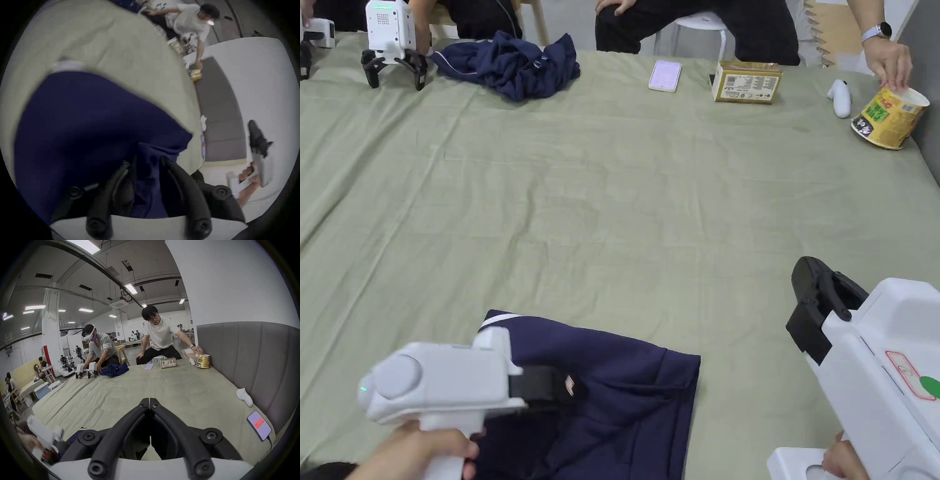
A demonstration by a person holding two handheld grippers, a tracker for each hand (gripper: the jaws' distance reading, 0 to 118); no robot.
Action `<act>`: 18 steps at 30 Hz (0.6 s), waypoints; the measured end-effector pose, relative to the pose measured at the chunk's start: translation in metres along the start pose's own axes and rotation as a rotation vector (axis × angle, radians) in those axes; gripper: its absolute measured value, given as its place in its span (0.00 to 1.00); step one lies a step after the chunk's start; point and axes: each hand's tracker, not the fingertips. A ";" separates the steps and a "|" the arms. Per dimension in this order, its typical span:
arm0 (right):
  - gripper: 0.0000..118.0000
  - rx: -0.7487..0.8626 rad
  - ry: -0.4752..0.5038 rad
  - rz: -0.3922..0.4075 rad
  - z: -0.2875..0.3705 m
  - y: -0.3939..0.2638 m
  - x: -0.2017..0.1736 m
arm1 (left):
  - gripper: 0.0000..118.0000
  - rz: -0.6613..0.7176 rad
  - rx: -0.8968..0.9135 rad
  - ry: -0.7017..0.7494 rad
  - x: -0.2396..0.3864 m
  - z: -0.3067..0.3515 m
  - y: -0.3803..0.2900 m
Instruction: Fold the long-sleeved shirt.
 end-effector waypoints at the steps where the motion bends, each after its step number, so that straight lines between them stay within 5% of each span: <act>1: 0.00 -0.002 -0.001 0.000 0.001 0.000 0.001 | 0.20 0.025 -0.031 -0.003 -0.004 -0.017 -0.005; 5: 0.00 -0.004 -0.009 0.016 0.008 0.000 0.006 | 0.16 0.063 -0.057 -0.154 0.013 -0.059 -0.016; 13: 0.00 -0.002 -0.043 0.012 0.014 0.004 0.018 | 0.16 -0.135 -0.308 -0.228 0.099 -0.123 -0.051; 18: 0.00 0.004 -0.040 0.023 0.014 0.007 0.021 | 0.14 -0.166 -0.179 -0.335 0.117 -0.077 -0.045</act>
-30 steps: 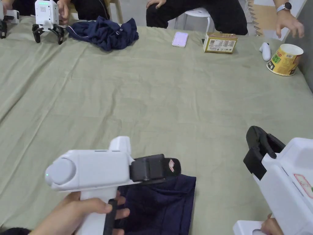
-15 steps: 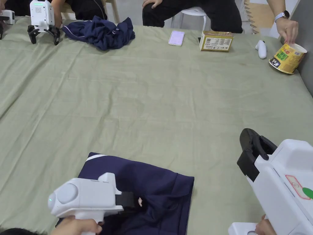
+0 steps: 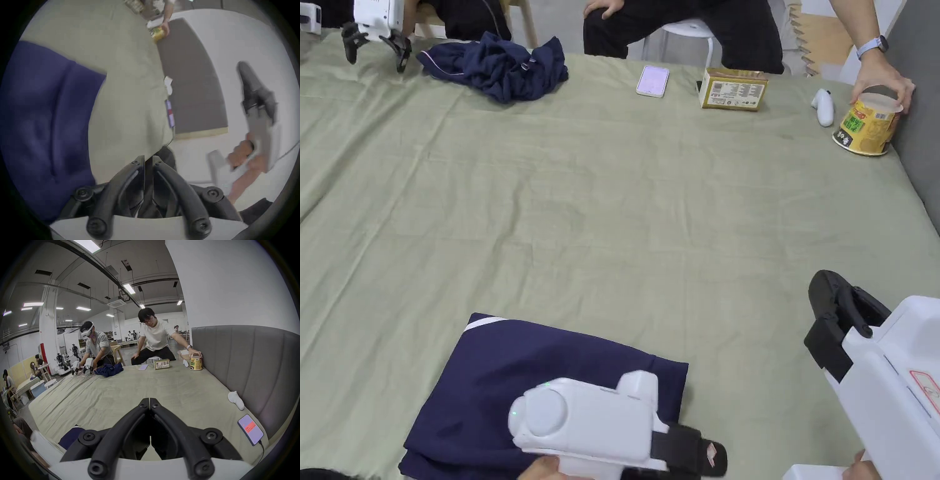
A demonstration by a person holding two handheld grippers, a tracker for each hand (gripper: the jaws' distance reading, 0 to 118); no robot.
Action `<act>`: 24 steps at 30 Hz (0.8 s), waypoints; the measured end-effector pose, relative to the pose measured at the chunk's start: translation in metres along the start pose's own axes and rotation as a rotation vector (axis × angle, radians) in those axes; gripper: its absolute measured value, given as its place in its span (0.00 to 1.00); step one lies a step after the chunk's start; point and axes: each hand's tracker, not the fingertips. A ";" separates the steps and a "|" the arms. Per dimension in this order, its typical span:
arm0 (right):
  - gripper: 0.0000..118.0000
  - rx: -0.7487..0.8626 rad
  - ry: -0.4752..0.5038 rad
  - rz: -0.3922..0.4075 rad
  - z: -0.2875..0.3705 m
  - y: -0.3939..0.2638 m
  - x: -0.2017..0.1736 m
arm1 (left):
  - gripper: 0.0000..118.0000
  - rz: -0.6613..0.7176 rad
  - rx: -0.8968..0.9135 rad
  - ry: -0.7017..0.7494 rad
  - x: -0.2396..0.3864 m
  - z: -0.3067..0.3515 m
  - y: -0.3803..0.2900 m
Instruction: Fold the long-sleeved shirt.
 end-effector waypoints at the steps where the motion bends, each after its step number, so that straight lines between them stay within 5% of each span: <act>1: 0.00 -0.001 0.006 0.003 -0.002 0.000 -0.001 | 0.14 -0.002 0.041 -0.004 0.002 0.020 0.004; 6: 0.00 -0.057 0.117 0.040 -0.022 -0.008 -0.030 | 0.14 -0.023 0.318 0.081 -0.001 0.146 0.016; 11: 0.00 -0.308 0.387 0.025 -0.063 -0.056 -0.080 | 0.14 0.029 0.466 0.213 -0.029 0.236 0.015; 15: 0.00 -0.593 0.502 0.163 -0.089 -0.131 -0.120 | 0.14 0.102 0.485 0.265 -0.067 0.266 0.010; 18: 0.00 -0.711 0.468 0.285 -0.095 -0.178 -0.131 | 0.14 0.148 0.460 0.281 -0.092 0.268 0.011; 20: 0.00 -0.634 0.502 0.255 -0.093 -0.188 -0.125 | 0.26 0.183 0.440 0.299 -0.105 0.266 0.013; 21: 0.00 -0.645 0.496 0.201 -0.093 -0.179 -0.122 | 0.40 0.204 0.431 0.296 -0.114 0.264 0.014; 24: 0.00 -0.657 0.490 0.268 -0.093 -0.175 -0.126 | 0.83 0.193 0.391 0.258 -0.131 0.259 0.019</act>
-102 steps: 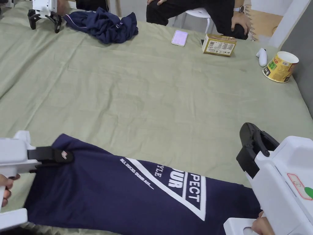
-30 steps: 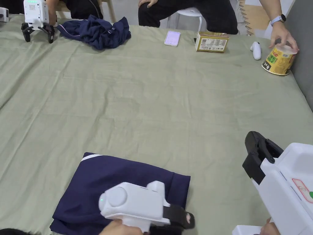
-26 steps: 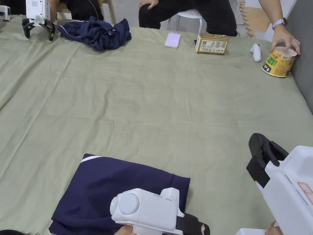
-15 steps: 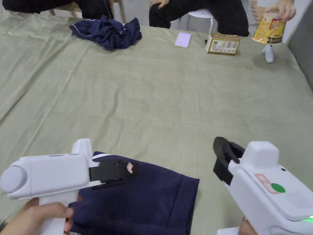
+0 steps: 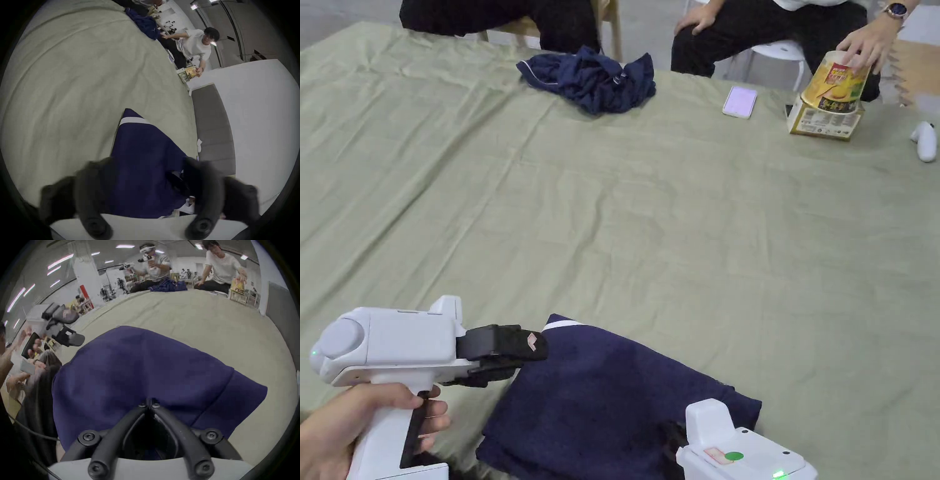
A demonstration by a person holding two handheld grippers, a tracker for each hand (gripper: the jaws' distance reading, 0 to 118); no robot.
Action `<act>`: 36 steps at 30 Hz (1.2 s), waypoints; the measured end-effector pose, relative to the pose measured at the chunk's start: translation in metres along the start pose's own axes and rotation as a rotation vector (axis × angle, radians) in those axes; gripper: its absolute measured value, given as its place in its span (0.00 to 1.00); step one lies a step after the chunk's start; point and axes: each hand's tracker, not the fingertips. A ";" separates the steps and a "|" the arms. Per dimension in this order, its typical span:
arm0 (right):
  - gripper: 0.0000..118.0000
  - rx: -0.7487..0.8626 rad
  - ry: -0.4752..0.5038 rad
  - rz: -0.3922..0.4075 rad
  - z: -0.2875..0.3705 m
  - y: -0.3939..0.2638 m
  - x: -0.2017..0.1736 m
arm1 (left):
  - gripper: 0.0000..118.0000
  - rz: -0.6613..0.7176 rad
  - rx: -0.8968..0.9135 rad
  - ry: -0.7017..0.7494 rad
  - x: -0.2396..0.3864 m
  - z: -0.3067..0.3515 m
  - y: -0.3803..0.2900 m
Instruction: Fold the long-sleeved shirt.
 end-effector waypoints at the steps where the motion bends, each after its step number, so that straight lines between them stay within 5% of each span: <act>1: 0.00 0.003 -0.006 0.008 0.000 -0.001 -0.002 | 0.95 0.004 0.001 0.005 -0.004 -0.006 0.003; 3: 0.00 0.005 -0.005 -0.004 0.000 -0.001 -0.001 | 0.94 0.029 0.000 0.080 -0.010 -0.014 0.009; 8: 0.00 0.008 -0.004 -0.004 0.000 -0.002 -0.001 | 0.88 0.115 -0.178 -0.033 -0.010 -0.052 0.007; 12: 0.00 0.010 -0.004 -0.008 0.001 -0.002 0.000 | 0.86 -0.148 -0.160 0.028 -0.001 -0.059 0.003; 13: 0.00 0.009 -0.005 -0.007 0.001 -0.001 0.000 | 0.64 -0.145 -0.152 0.070 -0.005 -0.056 0.006; 14: 0.00 0.014 -0.002 -0.008 0.004 0.000 -0.001 | 0.31 -0.040 -0.156 0.082 -0.015 -0.055 0.006; 15: 0.00 0.018 0.020 -0.016 0.004 0.002 -0.003 | 0.25 0.044 -0.159 0.022 -0.023 -0.052 0.006; 18: 0.00 0.069 -0.033 0.064 0.015 0.010 -0.023 | 0.24 -0.027 -0.113 0.023 -0.023 -0.036 0.010; 26: 0.00 0.300 0.075 0.256 0.028 0.093 -0.104 | 0.23 -0.089 0.034 0.148 -0.032 0.063 0.058; 36: 0.00 0.307 0.185 0.365 -0.082 0.204 -0.223 | 0.23 -0.068 0.144 0.400 -0.091 0.201 0.161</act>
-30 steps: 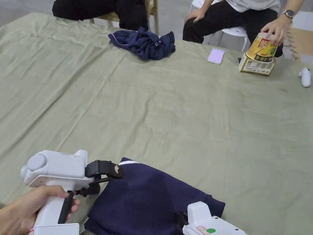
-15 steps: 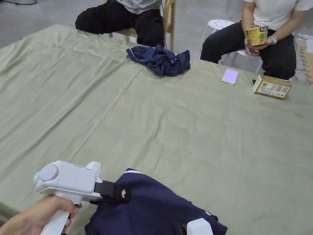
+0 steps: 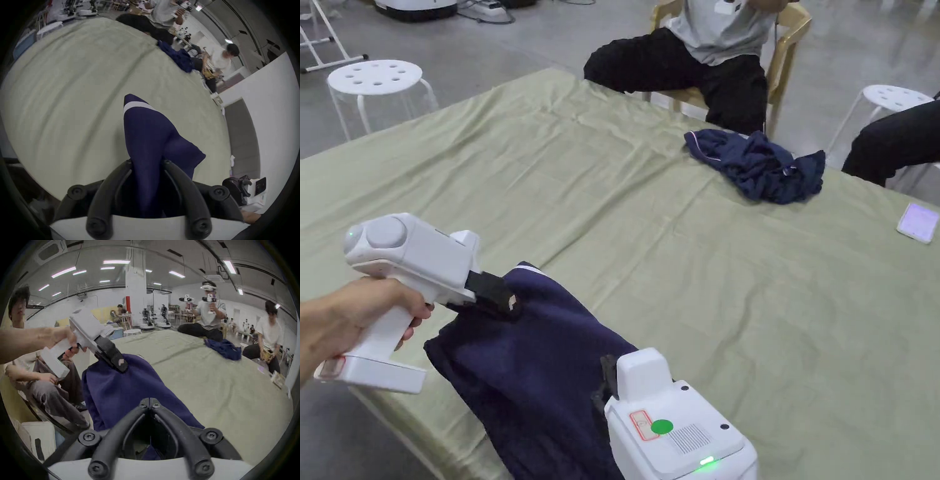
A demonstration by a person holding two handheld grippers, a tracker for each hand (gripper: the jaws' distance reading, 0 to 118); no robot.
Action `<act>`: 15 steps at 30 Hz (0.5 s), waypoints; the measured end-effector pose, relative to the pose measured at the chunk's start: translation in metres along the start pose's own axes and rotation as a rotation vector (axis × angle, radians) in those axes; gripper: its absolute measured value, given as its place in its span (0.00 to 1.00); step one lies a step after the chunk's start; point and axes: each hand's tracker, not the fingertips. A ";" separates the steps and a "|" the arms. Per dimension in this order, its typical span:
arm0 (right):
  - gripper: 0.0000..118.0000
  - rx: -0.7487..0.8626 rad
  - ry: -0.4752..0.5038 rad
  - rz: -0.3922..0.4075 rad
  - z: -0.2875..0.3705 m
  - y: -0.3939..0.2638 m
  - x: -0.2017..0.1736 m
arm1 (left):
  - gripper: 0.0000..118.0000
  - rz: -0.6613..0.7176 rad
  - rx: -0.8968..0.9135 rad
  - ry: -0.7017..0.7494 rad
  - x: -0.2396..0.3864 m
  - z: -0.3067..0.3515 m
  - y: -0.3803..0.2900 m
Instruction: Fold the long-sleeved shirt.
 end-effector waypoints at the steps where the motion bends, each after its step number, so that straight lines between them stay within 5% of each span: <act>1: 0.00 -0.002 0.018 -0.009 -0.014 0.005 -0.003 | 0.23 -0.016 0.011 0.016 -0.011 0.004 0.008; 8: 0.00 -0.074 0.053 0.002 -0.086 0.017 -0.026 | 0.29 0.089 -0.023 0.120 -0.083 -0.016 0.024; 12: 0.00 -0.099 0.078 0.005 -0.086 0.013 -0.024 | 0.86 0.103 0.043 0.112 -0.101 -0.014 0.011; 15: 0.00 -0.077 0.078 0.006 -0.072 0.019 -0.021 | 0.91 0.103 0.181 0.124 -0.091 0.013 0.006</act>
